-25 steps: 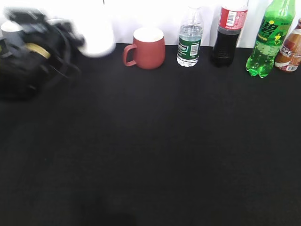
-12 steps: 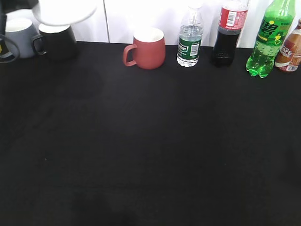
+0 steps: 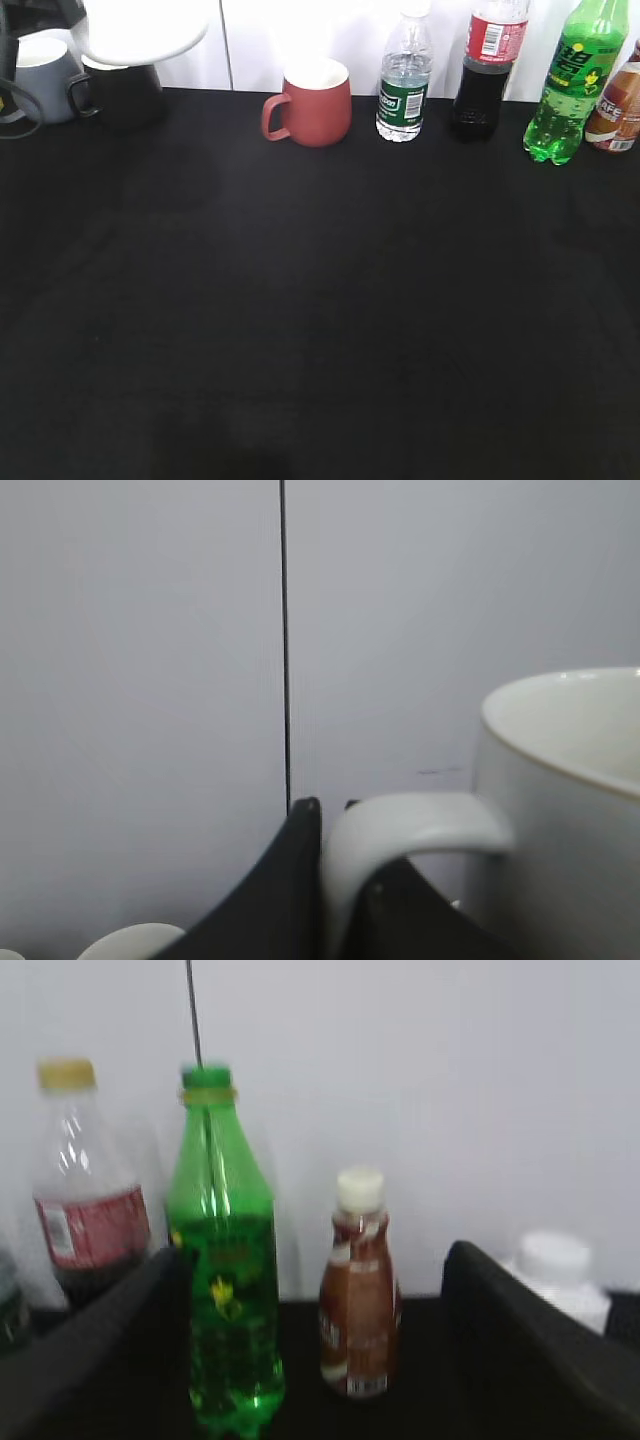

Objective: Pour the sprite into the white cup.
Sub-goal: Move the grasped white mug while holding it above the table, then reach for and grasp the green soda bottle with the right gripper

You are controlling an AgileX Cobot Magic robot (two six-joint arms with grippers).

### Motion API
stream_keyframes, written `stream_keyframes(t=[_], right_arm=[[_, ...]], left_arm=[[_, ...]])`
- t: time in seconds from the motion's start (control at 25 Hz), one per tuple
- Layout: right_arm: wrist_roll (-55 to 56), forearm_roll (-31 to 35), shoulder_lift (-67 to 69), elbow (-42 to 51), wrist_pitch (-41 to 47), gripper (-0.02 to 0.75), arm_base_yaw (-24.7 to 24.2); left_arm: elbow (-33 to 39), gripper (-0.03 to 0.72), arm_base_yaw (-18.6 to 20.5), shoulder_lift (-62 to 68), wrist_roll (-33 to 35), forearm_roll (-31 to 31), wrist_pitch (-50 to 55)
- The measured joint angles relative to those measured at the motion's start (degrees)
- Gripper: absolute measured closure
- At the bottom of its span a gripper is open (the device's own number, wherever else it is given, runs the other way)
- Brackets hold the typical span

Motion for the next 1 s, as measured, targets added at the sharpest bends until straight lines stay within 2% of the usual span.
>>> stream_keyframes(t=[0.12, 0.2, 0.28, 0.48, 1.0], right_arm=[[0.0, 0.0, 13.3, -4.1, -3.9, 0.142, 0.0], [0.0, -0.3, 18.8, -7.9, -4.2, 0.086, 0.1], [0.0, -0.5, 22.2, -12.1, -3.7, 0.067, 1.6], [0.0, 0.2, 29.3, -21.7, 0.0, 0.066, 5.6], [1.3, 0.4, 42.4, -36.5, 2.8, 0.068, 5.9]], left_arm=[[0.0, 0.652, 0.0, 0.0, 0.0, 0.0, 0.0], [0.0, 0.652, 0.0, 0.0, 0.0, 0.0, 0.0], [0.0, 0.652, 0.0, 0.0, 0.0, 0.0, -0.1], [0.0, 0.652, 0.0, 0.0, 0.0, 0.0, -0.1], [0.0, 0.652, 0.0, 0.0, 0.0, 0.0, -0.1]])
